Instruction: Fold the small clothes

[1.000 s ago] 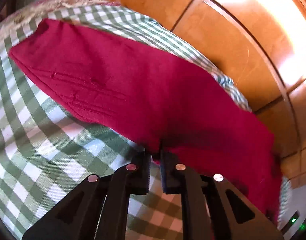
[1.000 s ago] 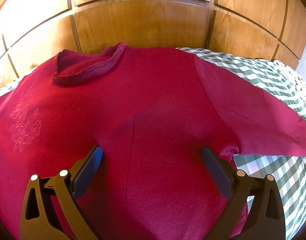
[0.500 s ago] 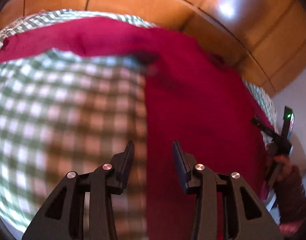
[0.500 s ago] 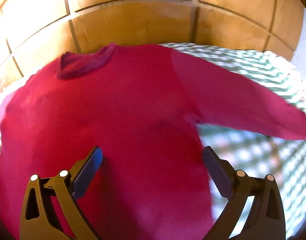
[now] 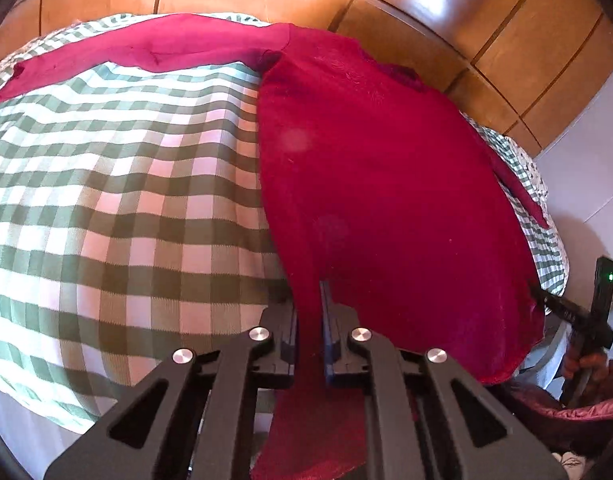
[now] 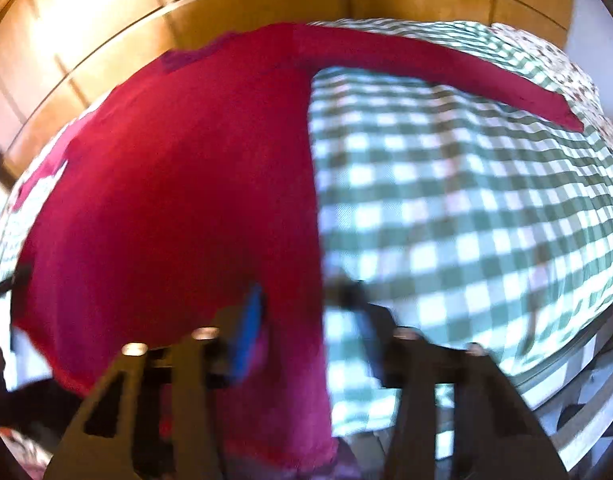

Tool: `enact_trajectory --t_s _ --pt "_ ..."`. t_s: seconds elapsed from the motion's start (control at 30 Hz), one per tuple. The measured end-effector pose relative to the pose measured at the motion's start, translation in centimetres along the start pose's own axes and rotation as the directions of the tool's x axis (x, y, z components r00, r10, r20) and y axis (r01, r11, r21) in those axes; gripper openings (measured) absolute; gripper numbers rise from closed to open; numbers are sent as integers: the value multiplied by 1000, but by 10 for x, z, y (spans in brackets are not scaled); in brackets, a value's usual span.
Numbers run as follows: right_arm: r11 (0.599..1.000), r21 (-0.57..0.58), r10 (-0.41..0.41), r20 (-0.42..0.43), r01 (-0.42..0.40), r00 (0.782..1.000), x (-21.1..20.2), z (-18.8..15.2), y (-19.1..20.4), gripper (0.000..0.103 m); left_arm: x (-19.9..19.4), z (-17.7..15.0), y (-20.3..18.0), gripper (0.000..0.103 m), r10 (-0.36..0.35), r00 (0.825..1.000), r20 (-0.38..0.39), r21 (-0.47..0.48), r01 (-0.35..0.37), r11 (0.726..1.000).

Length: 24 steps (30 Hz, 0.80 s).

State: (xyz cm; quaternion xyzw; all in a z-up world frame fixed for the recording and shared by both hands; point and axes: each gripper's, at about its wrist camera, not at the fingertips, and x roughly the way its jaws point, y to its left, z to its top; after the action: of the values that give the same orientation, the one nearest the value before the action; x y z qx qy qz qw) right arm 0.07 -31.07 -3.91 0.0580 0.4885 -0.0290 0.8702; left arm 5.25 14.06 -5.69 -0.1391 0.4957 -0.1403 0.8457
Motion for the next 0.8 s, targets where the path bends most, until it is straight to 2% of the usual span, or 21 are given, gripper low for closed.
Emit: enact_trajectory --t_s 0.03,0.2,0.3,0.33,0.37,0.4,0.43,0.5,0.57,0.63,0.67,0.7,0.8 --pt "1000 -26 3 -5 -3 1000 -2 -4 4 8 -2 -1 -1 7 0 1000 1 -3 0 1000" --pt "993 -94 -65 2 65 998 -10 -6 3 7 0 -10 -5 9 29 999 -25 10 -29 1000" --pt "993 -105 -50 -26 48 998 -7 -7 -4 7 -3 -1 -12 29 62 998 -8 16 -62 998" --pt "995 -98 -23 -33 19 999 -9 -4 -6 14 -6 4 -14 38 75 997 18 19 -76 997" --pt "998 -62 15 -33 -17 999 -11 2 -14 24 -8 10 -18 39 86 995 45 28 -87 996" --pt "999 -34 24 -24 -25 999 -13 6 -20 49 -8 20 -23 39 97 993 65 42 -100 994" --pt "1000 26 9 17 -9 1000 -17 14 -33 69 -6 27 -27 39 106 991 78 49 -110 993" --pt "989 150 -22 85 10 996 -22 26 -61 72 1 43 -39 39 105 989 106 67 -112 991" --pt "938 347 -47 126 0 991 -16 44 -109 72 11 57 -54 48 97 988 123 90 -109 990" --pt "880 475 -93 153 9 984 -11 58 -147 72 28 71 -70 50 99 986 132 114 -114 987" --pt "842 539 -110 164 5 980 -7 66 -167 72 40 77 -79 50 103 987 123 132 -119 984" --pt "785 619 -125 182 -15 975 -3 75 -193 72 49 82 -86 50 108 987 115 143 -124 982" --pt "652 756 -171 210 -49 963 6 93 -244 68 73 86 -95 51 137 987 82 167 -150 975"
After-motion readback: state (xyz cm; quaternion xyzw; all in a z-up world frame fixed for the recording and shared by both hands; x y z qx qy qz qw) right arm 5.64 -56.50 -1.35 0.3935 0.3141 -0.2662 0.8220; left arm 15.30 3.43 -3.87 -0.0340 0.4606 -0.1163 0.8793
